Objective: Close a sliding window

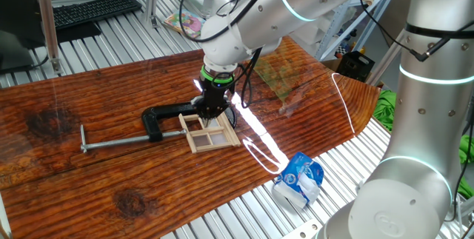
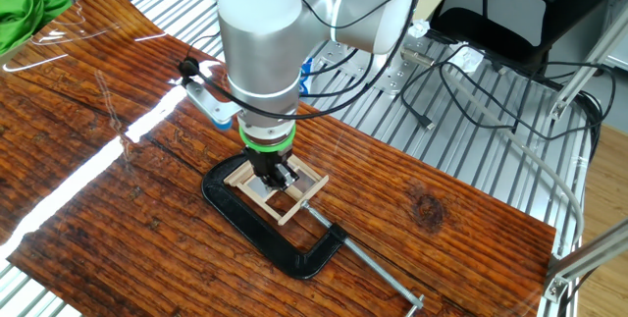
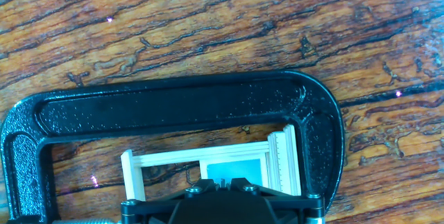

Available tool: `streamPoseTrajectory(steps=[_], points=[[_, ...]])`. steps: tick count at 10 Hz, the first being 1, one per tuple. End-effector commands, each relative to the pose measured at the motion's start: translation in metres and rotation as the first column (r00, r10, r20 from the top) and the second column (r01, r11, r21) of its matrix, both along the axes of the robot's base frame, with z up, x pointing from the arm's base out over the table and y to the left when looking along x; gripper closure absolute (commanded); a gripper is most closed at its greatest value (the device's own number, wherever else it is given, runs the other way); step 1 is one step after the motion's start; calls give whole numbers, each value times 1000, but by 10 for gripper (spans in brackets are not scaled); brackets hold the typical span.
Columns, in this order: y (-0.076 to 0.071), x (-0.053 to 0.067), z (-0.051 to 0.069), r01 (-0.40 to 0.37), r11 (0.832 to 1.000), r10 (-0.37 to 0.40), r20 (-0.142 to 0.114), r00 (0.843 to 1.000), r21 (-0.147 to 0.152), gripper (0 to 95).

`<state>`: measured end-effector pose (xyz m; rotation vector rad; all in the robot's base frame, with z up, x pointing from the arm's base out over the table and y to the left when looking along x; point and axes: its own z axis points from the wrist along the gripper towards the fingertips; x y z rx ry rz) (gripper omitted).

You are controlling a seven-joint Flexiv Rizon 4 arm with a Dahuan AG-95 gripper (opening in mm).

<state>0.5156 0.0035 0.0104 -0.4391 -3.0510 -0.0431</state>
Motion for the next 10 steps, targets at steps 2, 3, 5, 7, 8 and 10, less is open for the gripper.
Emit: streamPoseTrajectory(steps=[2,3,5,7,8,10], points=[[3,-1,-1,3,1000,-3,2,1000,3,950],[4,-1,-1,7,1000,-7,1,1000,3,950],[7,-2,-1,10,1000,-10,2,1000,2,950],[8,-2,-2,10,1000,-10,2,1000,3,950],[9,-2,-2,12,1000,-12,2,1000,3,950],[13,-3,-3,18,1000,-18,3,1000,2,950]])
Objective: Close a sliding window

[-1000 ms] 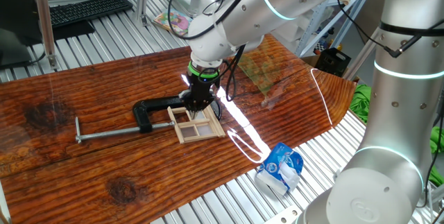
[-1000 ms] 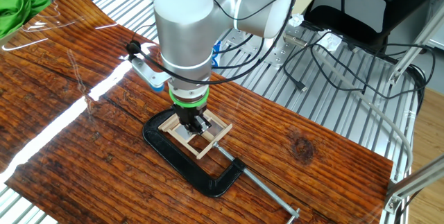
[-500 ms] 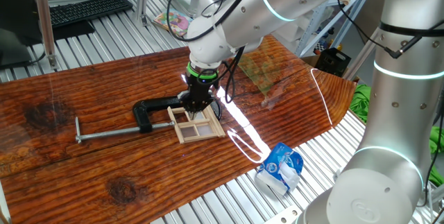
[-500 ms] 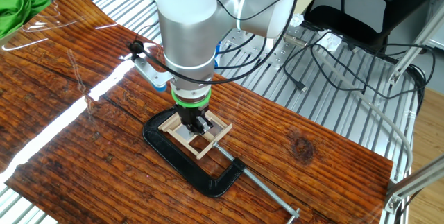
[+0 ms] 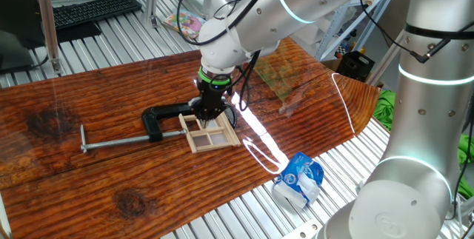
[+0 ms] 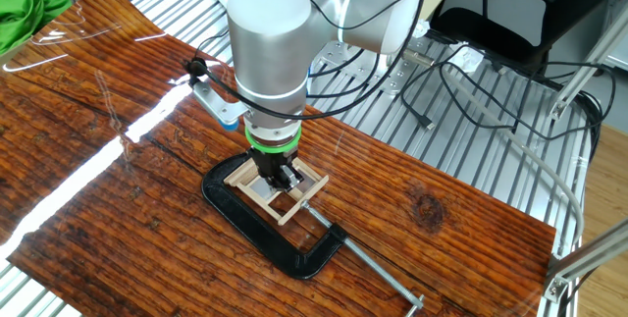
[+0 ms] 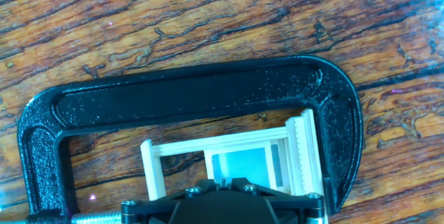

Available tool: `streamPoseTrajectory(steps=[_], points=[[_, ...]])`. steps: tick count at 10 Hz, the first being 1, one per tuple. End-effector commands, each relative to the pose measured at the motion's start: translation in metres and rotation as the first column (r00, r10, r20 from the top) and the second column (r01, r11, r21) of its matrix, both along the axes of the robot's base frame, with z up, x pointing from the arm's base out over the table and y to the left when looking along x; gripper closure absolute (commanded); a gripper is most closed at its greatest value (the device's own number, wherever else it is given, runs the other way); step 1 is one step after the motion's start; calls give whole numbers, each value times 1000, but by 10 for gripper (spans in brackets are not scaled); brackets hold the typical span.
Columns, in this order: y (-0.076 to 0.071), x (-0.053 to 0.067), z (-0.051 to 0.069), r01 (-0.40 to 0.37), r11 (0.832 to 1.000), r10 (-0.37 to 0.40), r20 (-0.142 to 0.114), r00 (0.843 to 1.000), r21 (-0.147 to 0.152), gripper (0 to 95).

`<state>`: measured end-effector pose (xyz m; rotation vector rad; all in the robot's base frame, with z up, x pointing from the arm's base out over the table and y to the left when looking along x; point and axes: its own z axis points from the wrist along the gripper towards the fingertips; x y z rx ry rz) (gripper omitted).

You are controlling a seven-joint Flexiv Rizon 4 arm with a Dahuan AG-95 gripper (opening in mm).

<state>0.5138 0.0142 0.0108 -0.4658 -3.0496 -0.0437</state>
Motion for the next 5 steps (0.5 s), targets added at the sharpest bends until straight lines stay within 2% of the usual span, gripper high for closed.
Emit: streamPoseTrajectory(steps=[1,5], points=[[3,-2,-3,4,1000,-4,0,1000,2,950],[11,-4,-6,19,1000,-19,3,1000,3,950]])
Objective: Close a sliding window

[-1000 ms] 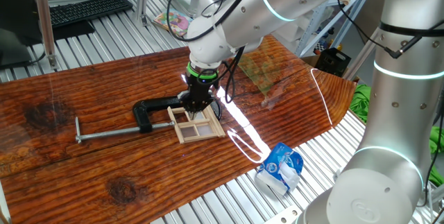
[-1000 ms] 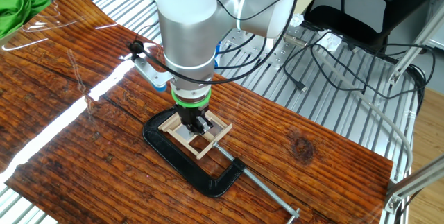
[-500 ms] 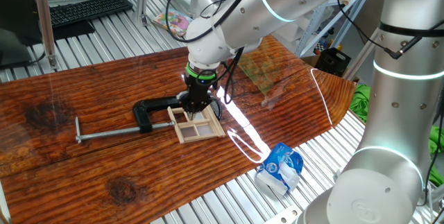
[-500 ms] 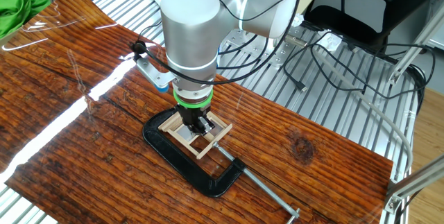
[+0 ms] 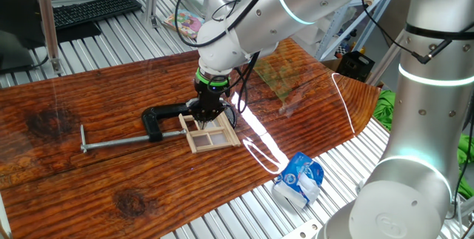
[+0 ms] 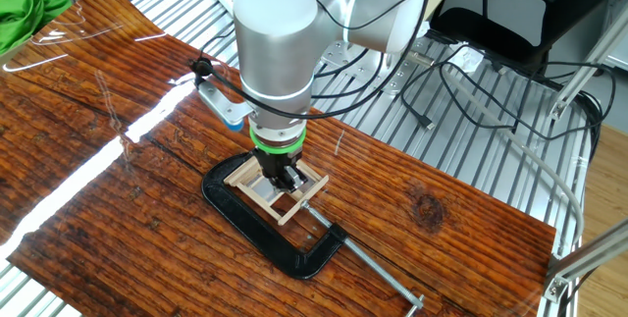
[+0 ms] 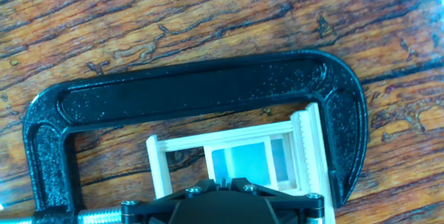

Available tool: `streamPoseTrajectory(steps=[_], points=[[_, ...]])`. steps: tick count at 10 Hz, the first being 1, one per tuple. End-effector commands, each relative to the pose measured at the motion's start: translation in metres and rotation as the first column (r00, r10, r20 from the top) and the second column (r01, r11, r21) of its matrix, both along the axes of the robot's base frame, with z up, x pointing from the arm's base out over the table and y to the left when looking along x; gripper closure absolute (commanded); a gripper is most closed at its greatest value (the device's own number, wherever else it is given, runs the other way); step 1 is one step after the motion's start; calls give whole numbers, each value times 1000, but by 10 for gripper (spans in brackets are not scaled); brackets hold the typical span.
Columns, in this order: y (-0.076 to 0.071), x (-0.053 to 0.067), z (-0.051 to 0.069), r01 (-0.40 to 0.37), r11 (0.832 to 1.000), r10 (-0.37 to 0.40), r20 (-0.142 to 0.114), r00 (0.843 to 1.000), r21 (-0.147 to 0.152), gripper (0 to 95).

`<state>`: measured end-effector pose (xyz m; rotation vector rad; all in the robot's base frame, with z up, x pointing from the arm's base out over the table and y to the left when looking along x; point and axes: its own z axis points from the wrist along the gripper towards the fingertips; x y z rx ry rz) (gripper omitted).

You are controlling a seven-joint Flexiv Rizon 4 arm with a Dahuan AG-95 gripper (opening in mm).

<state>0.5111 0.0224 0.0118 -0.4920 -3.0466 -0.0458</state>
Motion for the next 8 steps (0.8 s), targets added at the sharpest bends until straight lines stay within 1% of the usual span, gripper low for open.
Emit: streamPoseTrajectory(steps=[1,2,4,8], points=[[4,-1,-8,5,1000,-5,2,1000,2,950],[4,-1,-8,6,1000,-6,3,1000,4,950],[6,1,-10,14,1000,-14,11,1000,6,950],[12,1,-14,26,1000,-26,13,1000,10,950]])
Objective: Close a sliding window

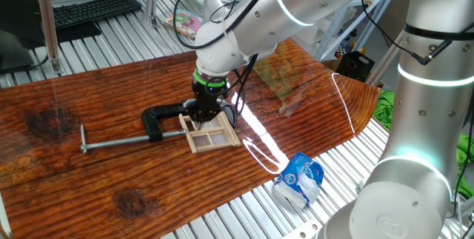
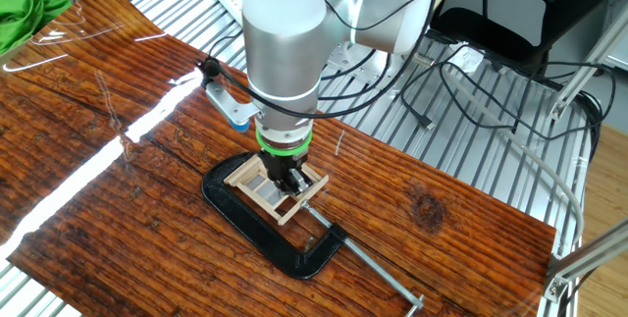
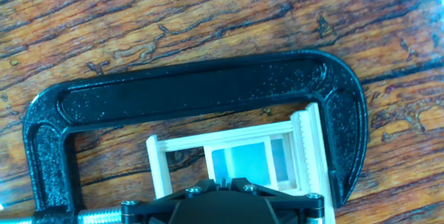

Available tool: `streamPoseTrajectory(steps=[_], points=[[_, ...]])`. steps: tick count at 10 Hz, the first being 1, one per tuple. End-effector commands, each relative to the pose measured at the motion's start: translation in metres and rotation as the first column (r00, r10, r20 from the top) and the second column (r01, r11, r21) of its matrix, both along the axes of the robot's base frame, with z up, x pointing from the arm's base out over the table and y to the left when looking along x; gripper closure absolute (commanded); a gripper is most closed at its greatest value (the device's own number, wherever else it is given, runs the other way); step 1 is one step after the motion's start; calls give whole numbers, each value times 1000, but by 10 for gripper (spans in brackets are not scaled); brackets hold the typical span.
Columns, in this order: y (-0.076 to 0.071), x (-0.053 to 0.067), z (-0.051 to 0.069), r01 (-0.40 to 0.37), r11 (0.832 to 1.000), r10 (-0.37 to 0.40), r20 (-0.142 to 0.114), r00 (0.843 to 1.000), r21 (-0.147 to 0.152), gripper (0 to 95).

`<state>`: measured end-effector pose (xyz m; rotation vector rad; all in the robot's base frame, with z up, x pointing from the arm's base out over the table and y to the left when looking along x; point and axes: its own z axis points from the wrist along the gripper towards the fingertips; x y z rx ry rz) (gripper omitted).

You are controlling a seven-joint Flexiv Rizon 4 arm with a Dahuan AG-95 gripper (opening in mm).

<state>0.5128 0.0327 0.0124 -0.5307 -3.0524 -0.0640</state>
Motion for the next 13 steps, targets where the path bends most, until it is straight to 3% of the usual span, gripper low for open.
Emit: streamPoseTrajectory(steps=[1,6,7,13], points=[[3,-1,-16,5,1000,-5,3,1000,3,950],[12,2,-22,24,1000,-24,10,1000,7,950],[13,4,-19,15,1000,-15,-15,1000,1,950],[5,5,8,-25,1000,26,-49,998,4,950]])
